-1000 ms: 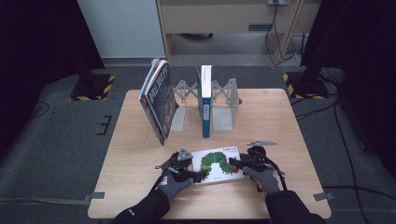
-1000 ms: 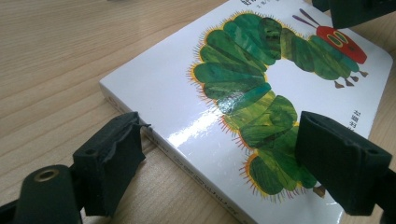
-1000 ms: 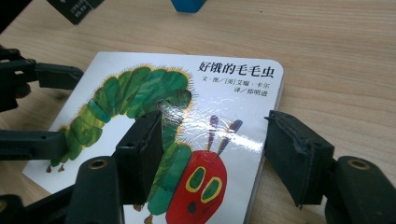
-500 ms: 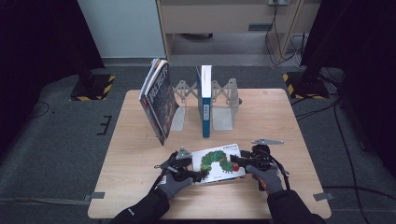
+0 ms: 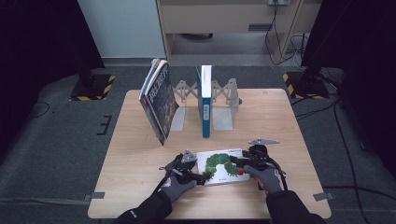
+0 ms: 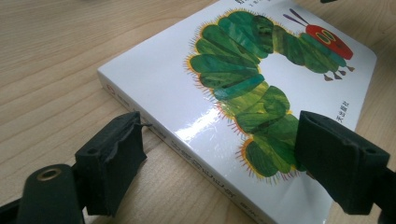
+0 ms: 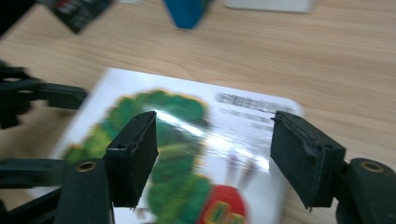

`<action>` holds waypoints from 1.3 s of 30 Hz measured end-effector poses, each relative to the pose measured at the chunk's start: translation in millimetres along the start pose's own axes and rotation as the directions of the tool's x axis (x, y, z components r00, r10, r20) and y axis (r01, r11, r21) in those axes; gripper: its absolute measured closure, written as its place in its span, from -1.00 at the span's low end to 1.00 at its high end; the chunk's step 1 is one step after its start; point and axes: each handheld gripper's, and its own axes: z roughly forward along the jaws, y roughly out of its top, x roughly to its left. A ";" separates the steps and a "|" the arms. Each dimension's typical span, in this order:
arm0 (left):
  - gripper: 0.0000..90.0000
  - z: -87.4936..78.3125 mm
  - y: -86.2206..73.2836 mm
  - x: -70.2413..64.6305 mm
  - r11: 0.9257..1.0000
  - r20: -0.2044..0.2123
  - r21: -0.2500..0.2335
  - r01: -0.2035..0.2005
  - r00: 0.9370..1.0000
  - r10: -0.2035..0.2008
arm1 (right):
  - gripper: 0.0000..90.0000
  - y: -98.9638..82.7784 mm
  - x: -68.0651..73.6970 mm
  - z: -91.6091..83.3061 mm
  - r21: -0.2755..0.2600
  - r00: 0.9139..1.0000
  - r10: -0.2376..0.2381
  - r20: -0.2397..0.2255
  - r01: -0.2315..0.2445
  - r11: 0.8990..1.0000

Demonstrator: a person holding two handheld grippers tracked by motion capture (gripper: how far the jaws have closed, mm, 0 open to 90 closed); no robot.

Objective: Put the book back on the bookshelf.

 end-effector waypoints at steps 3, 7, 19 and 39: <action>-0.67 -0.5 -0.2 0.9 1.000 -0.001 -0.001 0.002 1.000 -0.002 | -0.33 -2.7 -8.6 0.2 0.021 0.999 0.022 0.046 -0.022 1.000; -0.66 -1.0 -0.4 1.2 1.000 -0.002 -0.002 0.006 1.000 -0.006 | -0.32 -7.7 -10.3 2.7 0.046 0.998 0.031 0.045 -0.034 0.998; -0.56 -4.2 0.7 7.3 1.000 -0.013 0.003 0.030 0.999 -0.030 | -0.26 -10.2 -8.0 8.0 0.074 0.997 0.071 -0.003 -0.071 0.995; -0.60 -4.7 0.8 9.9 0.998 0.037 -0.004 0.059 0.998 -0.059 | -0.20 -1.2 -11.1 -11.6 -0.058 0.981 0.136 -0.137 -0.145 0.988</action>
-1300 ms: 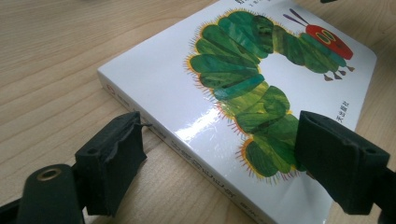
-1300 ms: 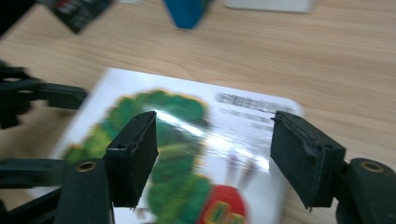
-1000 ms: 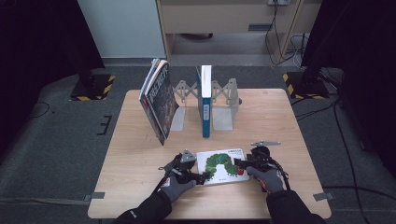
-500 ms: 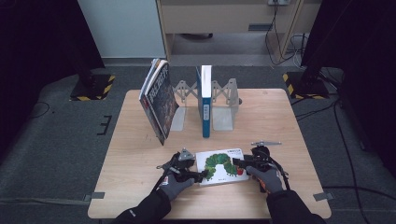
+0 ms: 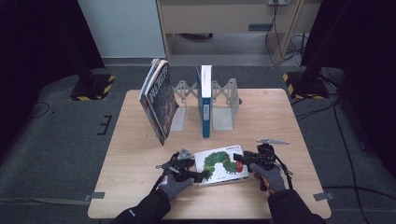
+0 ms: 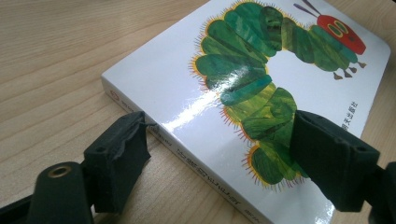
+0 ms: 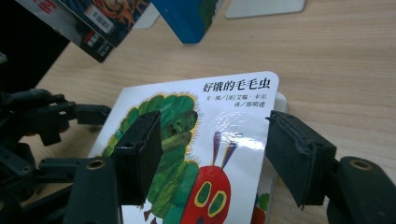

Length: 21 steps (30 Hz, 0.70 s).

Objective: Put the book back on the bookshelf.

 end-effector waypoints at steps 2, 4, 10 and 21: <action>-0.62 0.0 0.0 0.2 1.000 0.002 -0.002 0.006 1.000 -0.006 | -0.20 1.3 0.1 -1.8 -0.017 1.000 0.002 -0.017 -0.003 1.000; -0.64 0.0 -0.1 0.4 1.000 0.005 -0.003 0.007 1.000 -0.006 | -0.20 2.0 -0.1 -3.5 -0.031 0.999 0.017 -0.033 -0.018 0.999; -0.66 0.3 -0.5 0.4 1.000 0.010 -0.007 0.014 1.000 -0.014 | -0.20 -0.6 2.1 -4.0 -0.029 0.999 0.038 -0.035 -0.039 0.999; -0.67 -0.3 -0.7 2.4 1.000 0.026 -0.012 0.029 0.999 -0.028 | -0.17 -5.1 7.9 -2.6 0.036 0.997 0.049 -0.065 -0.046 0.998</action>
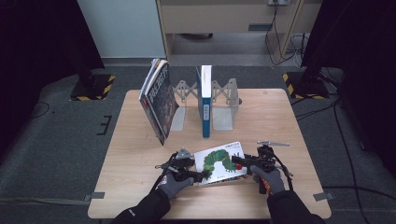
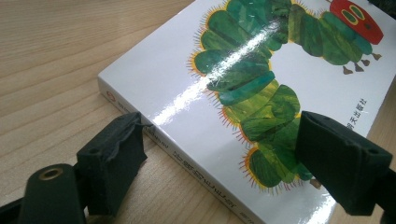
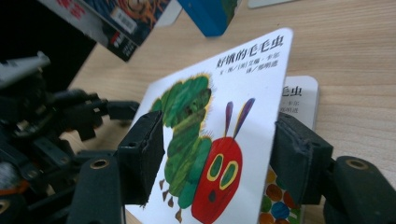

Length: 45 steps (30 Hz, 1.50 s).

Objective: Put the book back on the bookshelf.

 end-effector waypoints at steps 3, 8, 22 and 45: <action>-0.67 0.1 0.0 0.1 1.000 0.001 0.000 -0.001 1.000 0.001 | -0.16 0.0 1.0 3.2 0.018 0.999 -0.030 0.019 0.030 0.999; -0.68 0.2 0.0 0.6 1.000 0.005 0.000 -0.001 1.000 0.001 | -0.10 1.7 -1.1 9.0 0.066 0.999 -0.048 0.013 0.047 0.997; -0.62 -1.9 1.4 2.8 1.000 0.001 -0.006 0.002 1.000 -0.002 | 0.29 8.2 -1.1 13.0 0.090 0.999 -0.033 0.008 0.032 0.995; -0.60 -8.4 4.5 6.5 0.999 0.031 -0.023 0.043 0.999 -0.043 | 0.81 21.7 4.3 -11.1 -0.001 0.991 -0.027 -0.130 0.027 1.000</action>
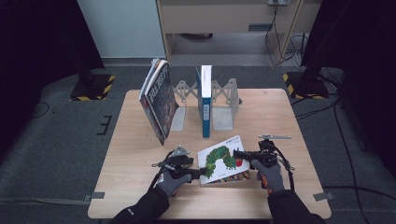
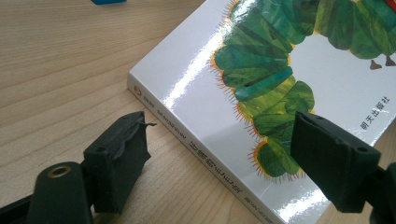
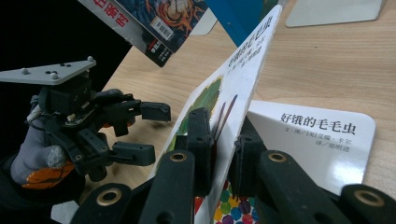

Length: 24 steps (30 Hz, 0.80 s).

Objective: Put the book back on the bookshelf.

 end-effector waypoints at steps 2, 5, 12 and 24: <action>-0.59 0.0 0.1 0.0 1.000 0.007 -0.003 0.004 1.000 -0.004 | 0.81 0.9 1.6 -1.2 -0.003 1.000 -0.009 -0.005 0.009 1.000; -0.60 -0.3 0.3 -0.2 1.000 0.014 -0.008 0.007 1.000 -0.007 | 0.82 1.9 4.4 -2.3 -0.009 0.999 -0.036 -0.012 0.036 0.999; -0.61 2.1 -0.3 -0.2 1.000 0.036 0.001 0.028 0.999 -0.028 | 0.85 2.7 6.8 -7.9 -0.019 0.997 -0.071 -0.042 0.070 0.997; -0.71 16.3 -1.0 0.5 0.999 0.091 -0.006 0.051 0.995 -0.051 | 0.84 2.1 6.0 -8.0 -0.012 0.996 -0.088 -0.016 0.088 0.996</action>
